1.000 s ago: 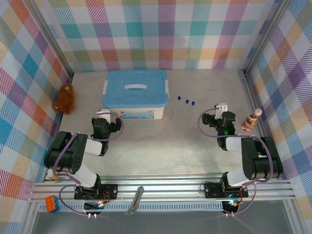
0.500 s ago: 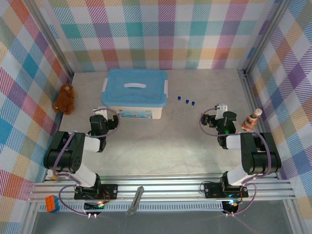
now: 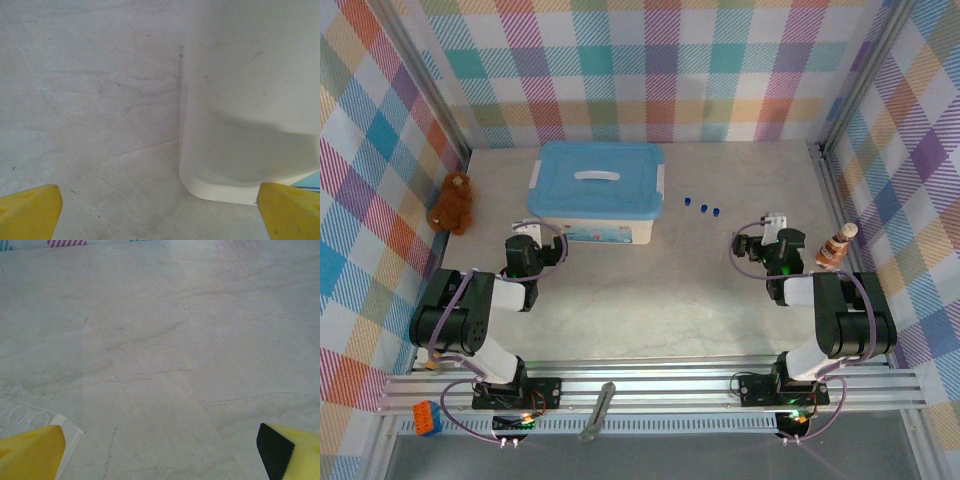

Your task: Organize the chemistry lab equipment

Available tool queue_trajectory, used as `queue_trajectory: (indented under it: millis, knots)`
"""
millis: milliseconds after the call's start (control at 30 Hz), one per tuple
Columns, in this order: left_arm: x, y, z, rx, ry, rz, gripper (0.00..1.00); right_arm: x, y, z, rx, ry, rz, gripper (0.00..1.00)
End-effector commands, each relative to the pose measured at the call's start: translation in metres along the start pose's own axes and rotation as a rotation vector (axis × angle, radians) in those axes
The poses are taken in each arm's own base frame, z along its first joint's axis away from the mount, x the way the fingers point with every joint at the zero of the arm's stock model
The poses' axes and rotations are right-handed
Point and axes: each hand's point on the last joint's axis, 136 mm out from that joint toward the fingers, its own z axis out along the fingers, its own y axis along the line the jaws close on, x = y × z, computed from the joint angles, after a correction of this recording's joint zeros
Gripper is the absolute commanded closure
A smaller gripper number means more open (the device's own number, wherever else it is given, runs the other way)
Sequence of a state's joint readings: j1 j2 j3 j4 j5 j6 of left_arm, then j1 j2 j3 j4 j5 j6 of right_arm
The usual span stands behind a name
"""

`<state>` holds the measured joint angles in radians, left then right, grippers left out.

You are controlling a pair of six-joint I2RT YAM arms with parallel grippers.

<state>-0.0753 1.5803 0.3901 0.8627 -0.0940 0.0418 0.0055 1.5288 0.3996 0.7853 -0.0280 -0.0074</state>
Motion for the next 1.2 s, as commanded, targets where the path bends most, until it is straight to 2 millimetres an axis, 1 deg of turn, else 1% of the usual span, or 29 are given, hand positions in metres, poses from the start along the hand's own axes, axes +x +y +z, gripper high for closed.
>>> queue_trajectory:
  millis: [0,67,167,1167]
  knots:
    - [-0.0093,-0.0126,0.0015,0.107,-0.022,0.007,0.00,-0.0135,0.0020,0.0020,-0.018,-0.040,0.009,0.01]
    - [-0.0090,-0.0174,-0.0004,0.157,-0.026,0.009,0.00,-0.0134,0.0017,0.0020,-0.017,-0.039,0.008,0.01]
    - [-0.0088,-0.0170,-0.0002,0.163,-0.024,0.003,0.00,-0.0137,0.0021,0.0019,-0.019,-0.040,0.008,0.01]
    - [-0.0089,-0.0164,-0.0002,0.160,-0.025,0.005,0.00,-0.0136,0.0017,0.0021,-0.018,-0.039,0.010,0.01]
